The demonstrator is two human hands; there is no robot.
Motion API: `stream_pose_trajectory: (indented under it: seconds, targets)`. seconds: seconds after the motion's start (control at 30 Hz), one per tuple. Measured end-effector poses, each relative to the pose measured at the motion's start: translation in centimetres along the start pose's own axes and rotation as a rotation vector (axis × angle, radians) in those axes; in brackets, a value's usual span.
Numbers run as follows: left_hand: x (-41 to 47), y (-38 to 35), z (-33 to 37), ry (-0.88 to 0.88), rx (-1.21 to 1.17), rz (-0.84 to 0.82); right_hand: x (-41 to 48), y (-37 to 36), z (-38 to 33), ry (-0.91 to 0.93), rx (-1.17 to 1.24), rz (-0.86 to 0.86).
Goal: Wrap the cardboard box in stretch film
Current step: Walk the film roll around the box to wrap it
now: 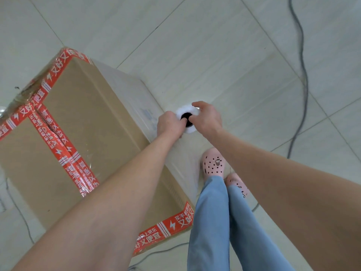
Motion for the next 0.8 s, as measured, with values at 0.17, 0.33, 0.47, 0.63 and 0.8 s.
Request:
stream_pose_trajectory:
  seconds: [0.17, 0.33, 0.47, 0.63, 0.8]
  targets:
    - [0.2, 0.4, -1.2, 0.142, -0.274, -0.066, 0.3, -1.0, -0.5, -0.091, 0.148, -0.010]
    - [1.2, 3.1, 2.7, -0.184, 0.274, 0.033, 0.7, -1.3, -1.5, -0.091, 0.078, -0.025]
    - [1.5, 3.3, 6.6, -0.420, 0.635, 0.002, 1.4, -0.7, -2.6, -0.077, 0.009, -0.039]
    - [2.6, 5.3, 6.5, -0.324, 0.526, 0.065, 1.9, -0.1, -3.8, -0.095, 0.030, 0.032]
    - [3.6, 7.2, 4.6, -0.085, 0.162, 0.068, 2.9, -1.1, -5.2, -0.138, 0.078, -0.005]
Point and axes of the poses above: each hand's wrist, its own x-axis towards the middle knuckle, its own y-axis out of the back of the hand, z = x × y, the point moved 7 cm from there along x, towards the middle knuckle, and after that the axes turned 10 degrees about -z, right-handed, at the moved point
